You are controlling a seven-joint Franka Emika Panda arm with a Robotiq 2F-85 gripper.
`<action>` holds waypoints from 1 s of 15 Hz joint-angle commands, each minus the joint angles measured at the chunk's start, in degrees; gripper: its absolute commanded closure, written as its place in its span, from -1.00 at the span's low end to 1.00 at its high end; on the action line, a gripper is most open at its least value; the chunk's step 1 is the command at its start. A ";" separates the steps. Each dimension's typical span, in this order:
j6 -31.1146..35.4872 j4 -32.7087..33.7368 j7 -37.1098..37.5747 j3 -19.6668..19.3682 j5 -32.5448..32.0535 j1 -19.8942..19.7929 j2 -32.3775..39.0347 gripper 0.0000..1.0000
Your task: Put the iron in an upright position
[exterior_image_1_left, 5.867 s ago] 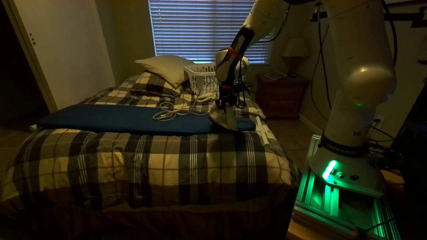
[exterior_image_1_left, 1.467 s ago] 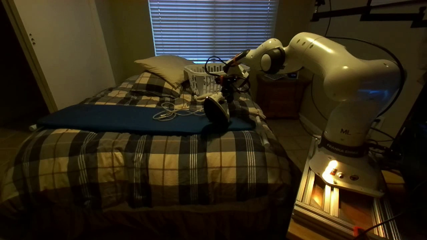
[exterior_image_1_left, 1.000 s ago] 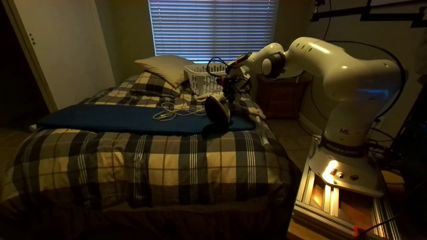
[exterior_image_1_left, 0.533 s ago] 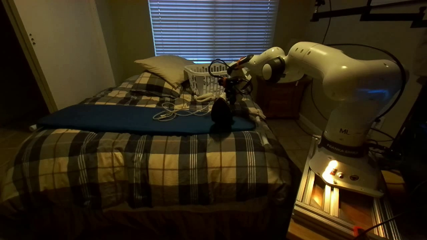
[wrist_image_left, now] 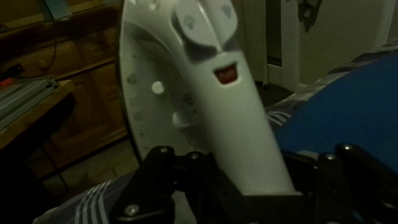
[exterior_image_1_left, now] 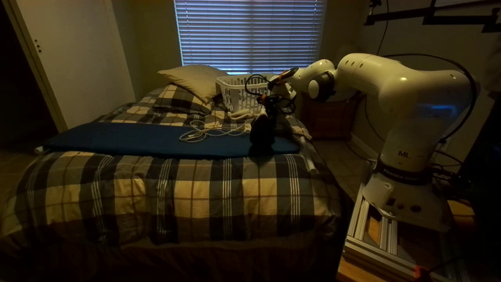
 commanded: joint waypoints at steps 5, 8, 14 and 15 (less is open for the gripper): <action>11.15 2.47 7.01 0.88 0.03 -0.73 2.45 1.00; 12.67 2.78 8.44 0.62 -0.89 -0.58 2.61 1.00; 11.85 3.16 7.00 0.06 -2.41 -0.65 2.89 1.00; 11.72 3.17 6.86 -0.01 -2.52 -0.72 2.88 1.00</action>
